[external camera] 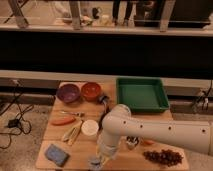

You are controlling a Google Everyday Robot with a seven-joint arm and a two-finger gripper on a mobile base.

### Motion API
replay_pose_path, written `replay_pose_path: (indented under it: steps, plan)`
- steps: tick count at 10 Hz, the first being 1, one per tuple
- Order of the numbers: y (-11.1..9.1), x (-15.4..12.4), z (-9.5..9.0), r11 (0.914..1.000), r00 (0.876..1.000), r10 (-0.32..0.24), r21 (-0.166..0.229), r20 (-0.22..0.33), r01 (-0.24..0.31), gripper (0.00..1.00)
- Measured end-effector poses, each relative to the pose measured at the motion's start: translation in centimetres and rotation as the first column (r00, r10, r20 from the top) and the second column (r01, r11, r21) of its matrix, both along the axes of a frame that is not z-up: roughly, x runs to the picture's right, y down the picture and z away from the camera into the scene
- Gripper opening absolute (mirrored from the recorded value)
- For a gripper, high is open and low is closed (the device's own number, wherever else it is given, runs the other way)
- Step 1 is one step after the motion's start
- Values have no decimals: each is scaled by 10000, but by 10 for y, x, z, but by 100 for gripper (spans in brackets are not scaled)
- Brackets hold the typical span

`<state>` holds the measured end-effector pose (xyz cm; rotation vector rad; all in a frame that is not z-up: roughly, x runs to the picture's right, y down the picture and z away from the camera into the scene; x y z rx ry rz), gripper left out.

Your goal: Place towel in table surface

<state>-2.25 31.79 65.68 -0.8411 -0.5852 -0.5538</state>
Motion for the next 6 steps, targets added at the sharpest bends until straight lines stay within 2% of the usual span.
replay_pose_path:
  steps: [3,6]
  plan:
    - [4,-21,-5,10000,9996,-86,-31,281,87,9]
    - [6,-36,2,9998,9993,-204,-3,312,204,9]
